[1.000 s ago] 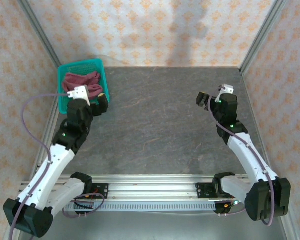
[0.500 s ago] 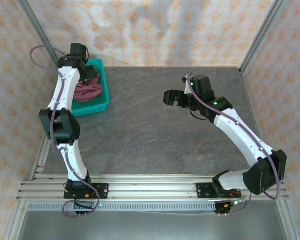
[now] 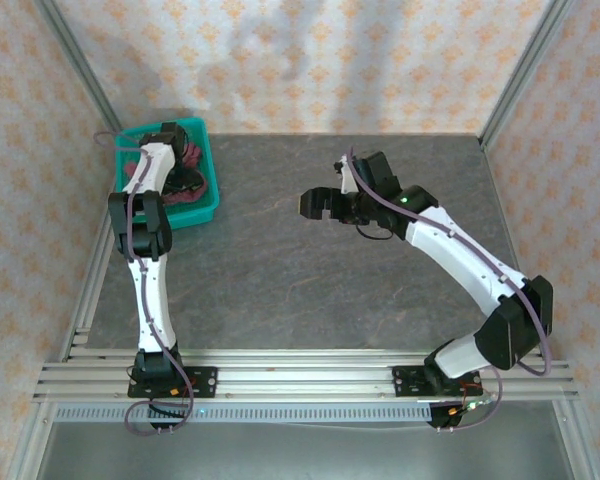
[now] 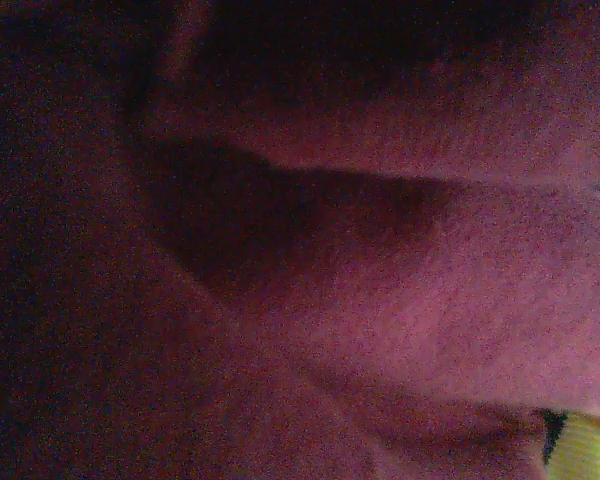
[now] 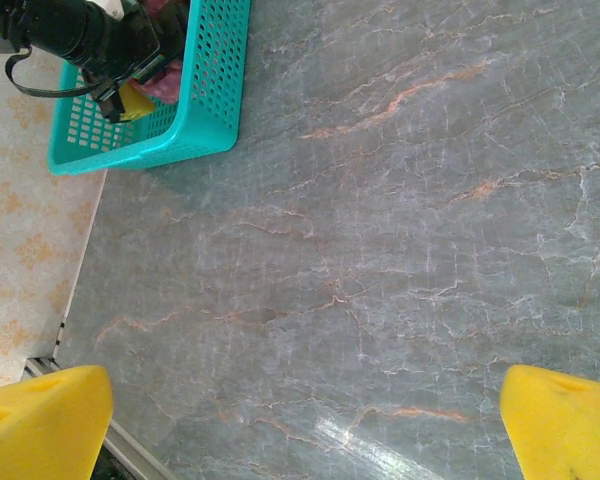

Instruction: Fold and stack the t-shirts

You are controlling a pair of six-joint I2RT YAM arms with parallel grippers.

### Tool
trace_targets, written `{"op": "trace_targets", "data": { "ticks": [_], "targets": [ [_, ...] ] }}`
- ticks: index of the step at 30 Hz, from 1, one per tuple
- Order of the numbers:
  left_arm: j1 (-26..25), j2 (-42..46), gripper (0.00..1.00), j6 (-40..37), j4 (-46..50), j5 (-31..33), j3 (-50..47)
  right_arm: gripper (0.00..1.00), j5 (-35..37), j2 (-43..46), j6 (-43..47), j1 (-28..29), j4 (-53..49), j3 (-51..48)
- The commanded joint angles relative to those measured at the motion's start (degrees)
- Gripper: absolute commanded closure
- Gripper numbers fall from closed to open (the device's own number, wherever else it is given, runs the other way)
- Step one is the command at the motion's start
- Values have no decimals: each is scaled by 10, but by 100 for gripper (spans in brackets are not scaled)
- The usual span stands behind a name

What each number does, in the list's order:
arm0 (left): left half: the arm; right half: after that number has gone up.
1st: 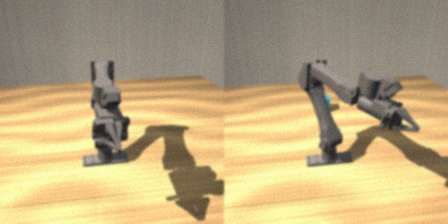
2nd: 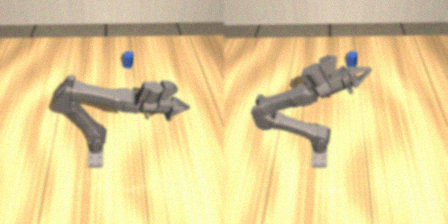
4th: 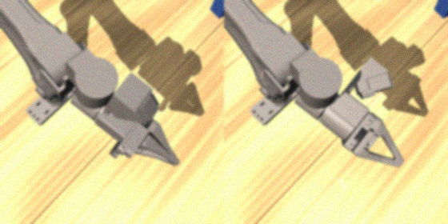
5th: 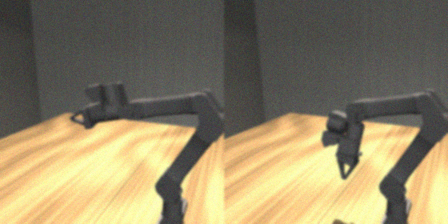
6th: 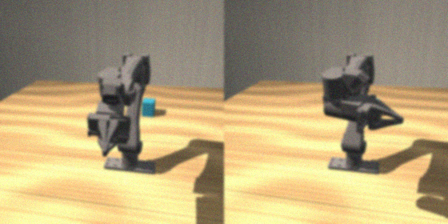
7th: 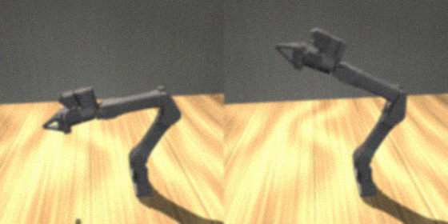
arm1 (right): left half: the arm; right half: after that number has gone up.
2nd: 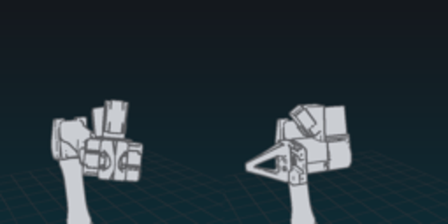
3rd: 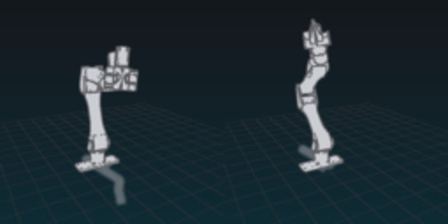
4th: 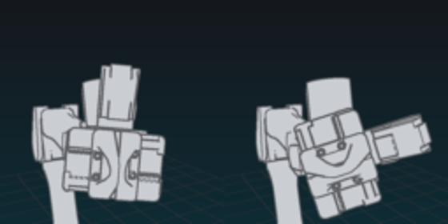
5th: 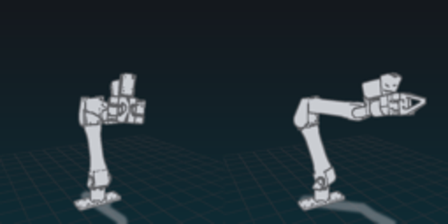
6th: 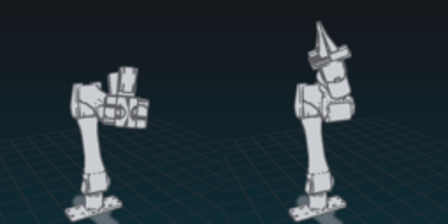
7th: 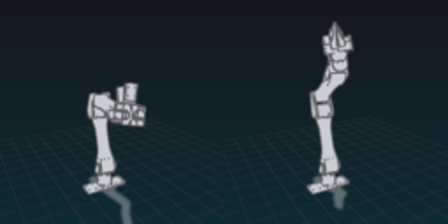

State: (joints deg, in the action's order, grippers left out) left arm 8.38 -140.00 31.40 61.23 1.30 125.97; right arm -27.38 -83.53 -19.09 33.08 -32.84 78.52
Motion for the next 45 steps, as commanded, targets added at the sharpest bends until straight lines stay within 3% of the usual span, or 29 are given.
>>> {"op": "trace_targets", "data": {
  "ticks": [1,6,9,20,26,29,31,36,40,42,44,45],
  "targets": [
    [3,-29,13,25,-29,-32,3,1,3,5,-2,2,-14,30],
    [15,-27,77,23,-79,-101,-46,1,40,20,25,3,-40,41],
    [18,4,100,3,-98,-113,-57,1,55,33,31,-3,-40,41],
    [-17,243,100,-60,-127,-108,-8,1,66,63,-40,-105,9,-18],
    [-114,287,100,-112,-80,-75,189,1,54,61,-60,-140,32,-27],
    [-167,273,100,-113,-80,-101,296,1,56,63,-61,-158,33,-23],
    [-191,277,100,-89,-108,-133,318,1,54,68,-66,-175,34,-21],
    [-249,277,100,-37,-161,-200,316,1,56,94,-66,-216,29,-21],
    [-289,254,100,-39,-116,-226,303,1,58,123,-64,-253,13,-39],
    [-311,261,100,-32,-123,-252,228,1,59,138,-63,-268,2,-57],
    [-341,290,99,-18,-193,-281,82,1,62,152,-59,-278,-7,-81],
    [-352,302,84,-2,-233,-283,9,1,64,154,-55,-279,-8,-94]
  ]
}}
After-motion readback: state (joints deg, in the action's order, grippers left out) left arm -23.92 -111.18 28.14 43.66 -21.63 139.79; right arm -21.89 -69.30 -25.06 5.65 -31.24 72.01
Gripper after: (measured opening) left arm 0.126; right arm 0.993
